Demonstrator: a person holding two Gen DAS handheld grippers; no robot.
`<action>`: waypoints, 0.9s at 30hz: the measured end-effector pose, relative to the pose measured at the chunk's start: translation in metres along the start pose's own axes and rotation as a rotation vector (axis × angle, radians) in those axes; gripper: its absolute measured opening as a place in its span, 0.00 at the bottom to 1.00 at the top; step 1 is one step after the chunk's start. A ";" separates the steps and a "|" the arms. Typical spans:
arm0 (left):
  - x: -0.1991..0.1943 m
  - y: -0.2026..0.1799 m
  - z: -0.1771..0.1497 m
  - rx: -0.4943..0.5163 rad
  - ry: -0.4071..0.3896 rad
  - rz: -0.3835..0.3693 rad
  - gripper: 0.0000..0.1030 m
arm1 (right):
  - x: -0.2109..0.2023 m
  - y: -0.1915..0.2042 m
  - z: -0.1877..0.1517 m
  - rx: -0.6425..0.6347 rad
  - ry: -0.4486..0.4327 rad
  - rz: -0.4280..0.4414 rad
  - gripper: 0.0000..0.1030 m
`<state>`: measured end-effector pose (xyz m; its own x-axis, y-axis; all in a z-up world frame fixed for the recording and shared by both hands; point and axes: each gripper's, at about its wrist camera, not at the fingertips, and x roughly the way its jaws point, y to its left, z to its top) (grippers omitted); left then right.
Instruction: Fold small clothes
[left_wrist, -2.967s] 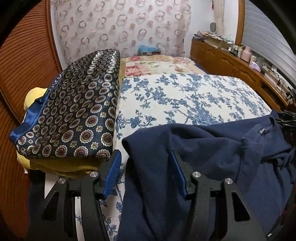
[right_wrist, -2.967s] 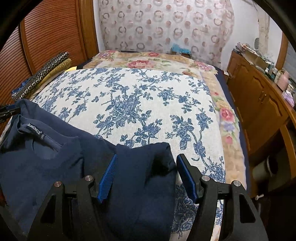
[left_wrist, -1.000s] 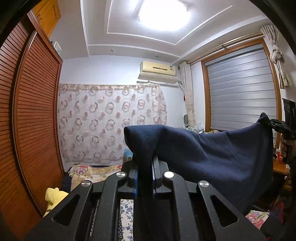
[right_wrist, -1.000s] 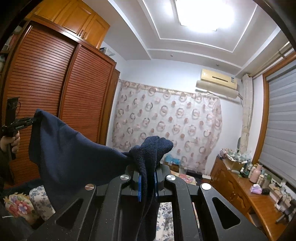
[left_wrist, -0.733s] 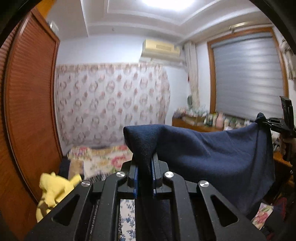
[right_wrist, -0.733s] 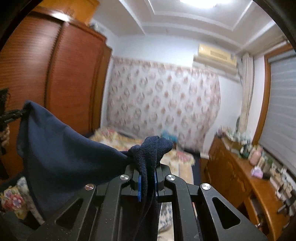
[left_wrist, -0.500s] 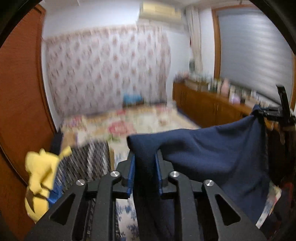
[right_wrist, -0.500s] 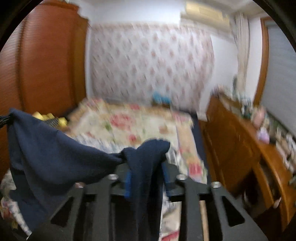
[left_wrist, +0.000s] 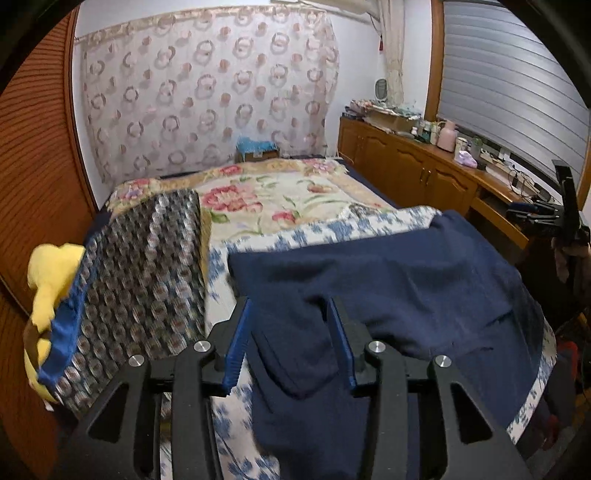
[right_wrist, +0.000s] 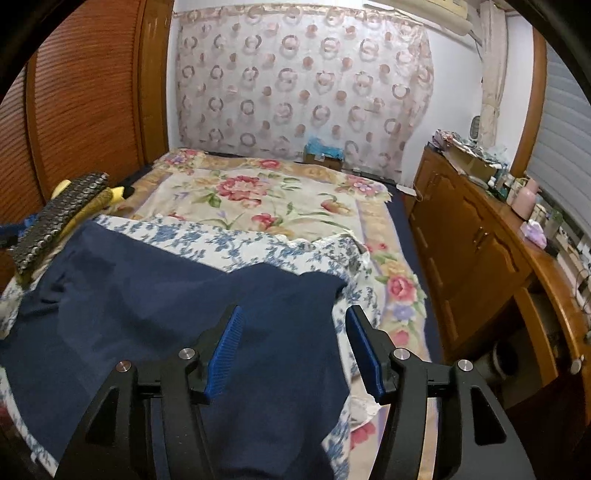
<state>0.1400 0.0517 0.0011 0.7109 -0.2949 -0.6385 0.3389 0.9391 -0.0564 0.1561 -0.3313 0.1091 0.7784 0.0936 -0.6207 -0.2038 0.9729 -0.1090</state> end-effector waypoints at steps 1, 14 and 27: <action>0.002 0.000 -0.003 0.001 0.009 -0.002 0.42 | 0.000 -0.002 -0.011 0.005 0.006 0.007 0.58; 0.035 -0.019 -0.056 -0.037 0.141 -0.015 0.42 | 0.024 -0.027 -0.062 0.086 0.120 0.067 0.58; 0.054 -0.014 -0.055 -0.096 0.187 0.016 0.42 | 0.042 -0.028 -0.065 0.067 0.142 0.044 0.58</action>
<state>0.1400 0.0325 -0.0744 0.5860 -0.2504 -0.7707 0.2622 0.9585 -0.1121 0.1563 -0.3678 0.0354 0.6769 0.1102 -0.7277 -0.1918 0.9810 -0.0299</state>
